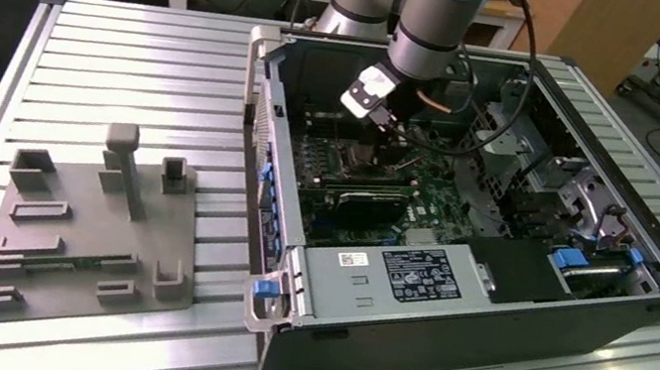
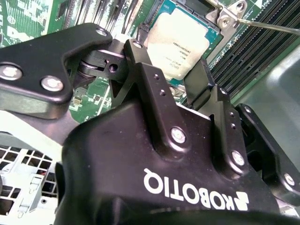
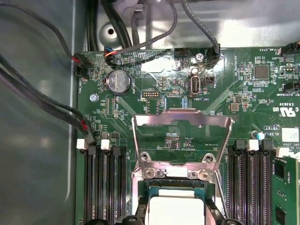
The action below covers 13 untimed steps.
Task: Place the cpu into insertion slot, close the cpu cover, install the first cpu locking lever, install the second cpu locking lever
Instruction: 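Place the cpu into insertion slot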
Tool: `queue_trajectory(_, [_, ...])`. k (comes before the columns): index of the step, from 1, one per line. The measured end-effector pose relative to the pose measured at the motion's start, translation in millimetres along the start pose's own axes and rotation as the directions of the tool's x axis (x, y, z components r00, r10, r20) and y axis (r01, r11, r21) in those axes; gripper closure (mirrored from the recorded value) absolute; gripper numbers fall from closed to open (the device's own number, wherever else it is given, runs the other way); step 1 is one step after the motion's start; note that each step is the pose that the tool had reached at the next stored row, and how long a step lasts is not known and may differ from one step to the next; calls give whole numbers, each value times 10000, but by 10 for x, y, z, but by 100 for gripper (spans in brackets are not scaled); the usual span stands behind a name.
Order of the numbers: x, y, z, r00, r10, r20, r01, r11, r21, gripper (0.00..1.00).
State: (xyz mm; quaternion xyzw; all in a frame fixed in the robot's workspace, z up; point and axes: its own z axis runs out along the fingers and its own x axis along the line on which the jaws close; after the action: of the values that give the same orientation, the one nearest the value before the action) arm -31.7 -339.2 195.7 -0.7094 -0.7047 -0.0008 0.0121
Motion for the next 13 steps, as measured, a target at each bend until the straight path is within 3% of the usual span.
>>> queue_trajectory(13, [-1, 1, 29, 10000, 61, 3, -61, 10000, 1, 46])
